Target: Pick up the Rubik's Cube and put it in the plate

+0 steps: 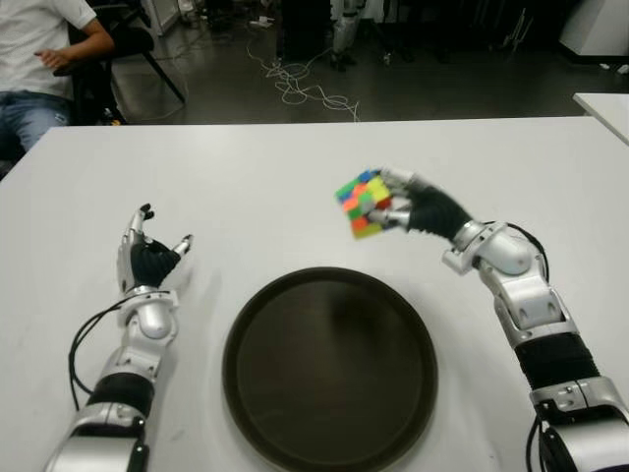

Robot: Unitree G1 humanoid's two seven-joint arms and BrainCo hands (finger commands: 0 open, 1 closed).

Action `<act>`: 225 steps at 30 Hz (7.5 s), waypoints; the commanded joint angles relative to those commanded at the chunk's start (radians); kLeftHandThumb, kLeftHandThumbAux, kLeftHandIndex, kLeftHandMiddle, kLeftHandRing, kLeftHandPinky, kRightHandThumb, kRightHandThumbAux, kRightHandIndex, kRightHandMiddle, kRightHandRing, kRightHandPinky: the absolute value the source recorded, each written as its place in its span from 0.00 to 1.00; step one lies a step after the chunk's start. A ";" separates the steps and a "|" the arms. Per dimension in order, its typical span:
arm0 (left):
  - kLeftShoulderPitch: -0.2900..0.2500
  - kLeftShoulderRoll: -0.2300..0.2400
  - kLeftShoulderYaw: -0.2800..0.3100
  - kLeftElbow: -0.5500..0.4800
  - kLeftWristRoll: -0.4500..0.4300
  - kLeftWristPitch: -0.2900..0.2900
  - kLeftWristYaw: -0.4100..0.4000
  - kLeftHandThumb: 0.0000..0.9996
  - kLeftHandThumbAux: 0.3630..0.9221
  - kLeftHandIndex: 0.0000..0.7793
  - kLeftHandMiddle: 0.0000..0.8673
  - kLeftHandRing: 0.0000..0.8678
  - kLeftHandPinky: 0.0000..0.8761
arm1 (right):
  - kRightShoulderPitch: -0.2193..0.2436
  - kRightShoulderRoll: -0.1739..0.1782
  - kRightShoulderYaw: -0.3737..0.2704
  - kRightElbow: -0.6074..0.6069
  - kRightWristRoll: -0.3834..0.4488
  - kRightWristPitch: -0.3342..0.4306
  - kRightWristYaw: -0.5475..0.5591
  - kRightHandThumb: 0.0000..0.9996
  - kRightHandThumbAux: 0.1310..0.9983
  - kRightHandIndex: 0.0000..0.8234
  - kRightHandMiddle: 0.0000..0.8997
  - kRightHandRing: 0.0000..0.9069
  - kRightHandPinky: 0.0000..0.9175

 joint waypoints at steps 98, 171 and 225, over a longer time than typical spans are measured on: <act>0.010 -0.001 -0.003 -0.023 0.008 0.028 0.003 0.00 0.62 0.00 0.35 0.53 0.56 | -0.086 -0.051 0.172 0.142 -0.230 -0.471 0.063 0.00 0.78 0.00 0.07 0.03 0.00; 0.423 -0.083 -0.004 -0.598 -0.047 -0.059 -0.184 0.00 0.66 0.00 0.00 0.00 0.00 | 0.242 0.105 -0.184 0.345 -0.228 -0.681 -0.736 0.00 0.78 0.00 0.00 0.00 0.00; 0.376 -0.096 0.048 -0.483 -0.047 -0.137 -0.174 0.00 0.63 0.00 0.00 0.00 0.00 | 0.305 0.128 -0.170 0.282 -0.195 -0.672 -0.702 0.00 0.78 0.00 0.00 0.00 0.00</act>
